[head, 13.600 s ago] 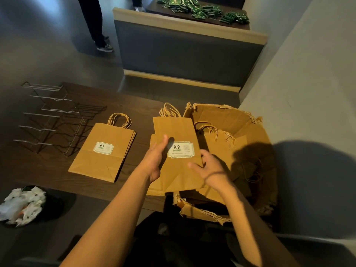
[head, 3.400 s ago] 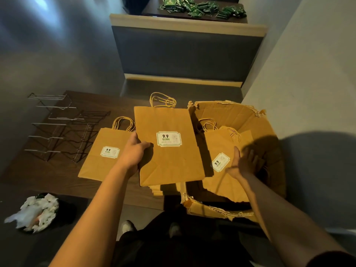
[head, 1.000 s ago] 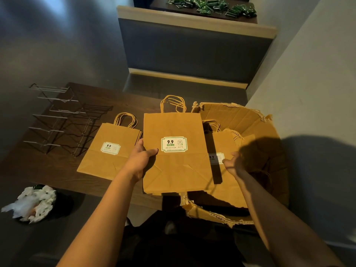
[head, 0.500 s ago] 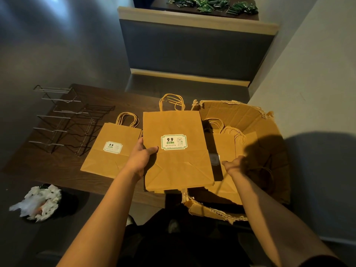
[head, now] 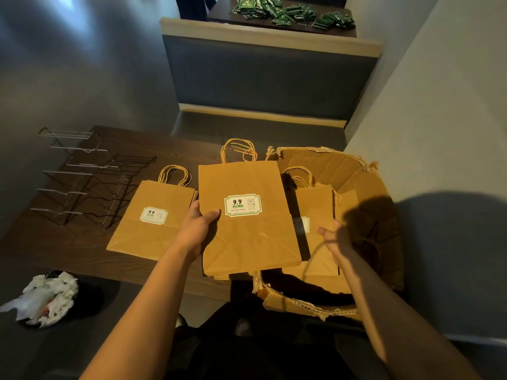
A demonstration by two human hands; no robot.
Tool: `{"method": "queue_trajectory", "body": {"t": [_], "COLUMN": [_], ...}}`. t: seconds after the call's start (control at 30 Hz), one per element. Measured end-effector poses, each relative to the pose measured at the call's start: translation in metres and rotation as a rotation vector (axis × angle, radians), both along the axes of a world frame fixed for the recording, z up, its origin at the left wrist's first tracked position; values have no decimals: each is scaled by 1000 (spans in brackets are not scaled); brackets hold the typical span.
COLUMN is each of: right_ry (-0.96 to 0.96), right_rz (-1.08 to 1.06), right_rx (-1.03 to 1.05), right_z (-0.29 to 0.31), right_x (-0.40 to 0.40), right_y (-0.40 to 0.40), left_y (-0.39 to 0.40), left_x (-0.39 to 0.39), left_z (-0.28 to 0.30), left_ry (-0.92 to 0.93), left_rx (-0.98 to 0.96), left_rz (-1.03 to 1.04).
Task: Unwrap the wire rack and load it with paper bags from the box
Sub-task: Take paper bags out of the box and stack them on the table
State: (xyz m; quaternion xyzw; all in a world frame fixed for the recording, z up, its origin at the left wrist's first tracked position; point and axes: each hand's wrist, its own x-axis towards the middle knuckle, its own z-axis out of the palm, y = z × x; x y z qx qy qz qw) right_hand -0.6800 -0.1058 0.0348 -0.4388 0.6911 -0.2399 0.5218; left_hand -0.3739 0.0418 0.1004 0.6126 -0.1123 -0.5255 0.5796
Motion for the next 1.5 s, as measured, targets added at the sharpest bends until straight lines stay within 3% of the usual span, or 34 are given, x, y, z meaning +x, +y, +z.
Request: {"method": "queue_trajectory", "body": {"t": [0.3,0.37,0.53,0.63,0.8,0.87,1.0,1.2,1.37,1.5], "right_ry": [66,-25,-398,-511,-81,114,118,84,-140,-221], "right_rz": [-272,-343,-423,-270,347,486,336,335,386,406], "right_rx": [-486,-559,-479,-299,-167,-209,-211,-216,-119,-165], "right_z": [111,135,156,151,113,86,65,71,94,106], "right_x": [-40,-45,-41,-2,72,91,115,122,145,190], "right_y": [-24,-33,-44,-37,13,35,46,45,52,64], "left_y": [0,0,-1,0,0,2,8,10,20,35], "left_x": [4,5,9,10,11,9,15,23,52,96], "left_z": [5,8,8,7,13,17,13,6,5,6], "left_ry": [18,19,2,29,89,117,14,-27,-46,-84], "left_rx": [12,13,25,23,76,82,-1,-25,-47,-3], "left_rz": [17,13,1,16,53,29,-71,-80,-8,41]}}
